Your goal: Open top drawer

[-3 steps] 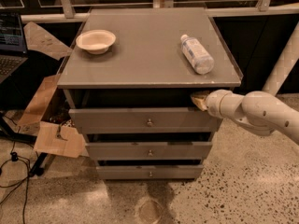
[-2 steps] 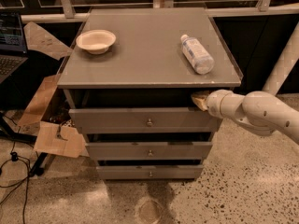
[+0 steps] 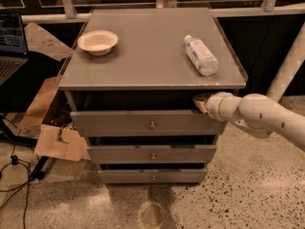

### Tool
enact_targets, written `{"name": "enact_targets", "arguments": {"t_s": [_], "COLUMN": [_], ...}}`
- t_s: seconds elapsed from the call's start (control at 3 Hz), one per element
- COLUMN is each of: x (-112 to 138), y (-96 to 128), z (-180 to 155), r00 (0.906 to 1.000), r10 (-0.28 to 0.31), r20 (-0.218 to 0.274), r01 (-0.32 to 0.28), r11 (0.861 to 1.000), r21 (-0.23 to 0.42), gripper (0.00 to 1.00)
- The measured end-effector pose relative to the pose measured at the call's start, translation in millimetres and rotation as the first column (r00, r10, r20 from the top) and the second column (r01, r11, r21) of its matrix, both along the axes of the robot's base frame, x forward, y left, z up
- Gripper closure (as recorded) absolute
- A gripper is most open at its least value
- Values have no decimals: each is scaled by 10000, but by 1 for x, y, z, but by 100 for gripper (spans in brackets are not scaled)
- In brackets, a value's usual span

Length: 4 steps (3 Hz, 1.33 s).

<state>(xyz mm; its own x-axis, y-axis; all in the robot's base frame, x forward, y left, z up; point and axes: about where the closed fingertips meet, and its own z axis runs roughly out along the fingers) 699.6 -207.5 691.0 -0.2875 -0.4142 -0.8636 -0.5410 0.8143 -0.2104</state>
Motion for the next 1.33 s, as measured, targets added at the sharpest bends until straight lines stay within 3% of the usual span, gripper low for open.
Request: {"name": "enact_targets", "arguments": {"t_s": [1.0,1.33], "x": [9,4], "y": [2,1], "z": [-2,-2], "r00": [9992,9962], "r10": [390,739], "r20": [-127,-468], "r01": [-398,-783], "r11": [9967,9918], "r21": [-702,-1013], "gripper": [100,100]}}
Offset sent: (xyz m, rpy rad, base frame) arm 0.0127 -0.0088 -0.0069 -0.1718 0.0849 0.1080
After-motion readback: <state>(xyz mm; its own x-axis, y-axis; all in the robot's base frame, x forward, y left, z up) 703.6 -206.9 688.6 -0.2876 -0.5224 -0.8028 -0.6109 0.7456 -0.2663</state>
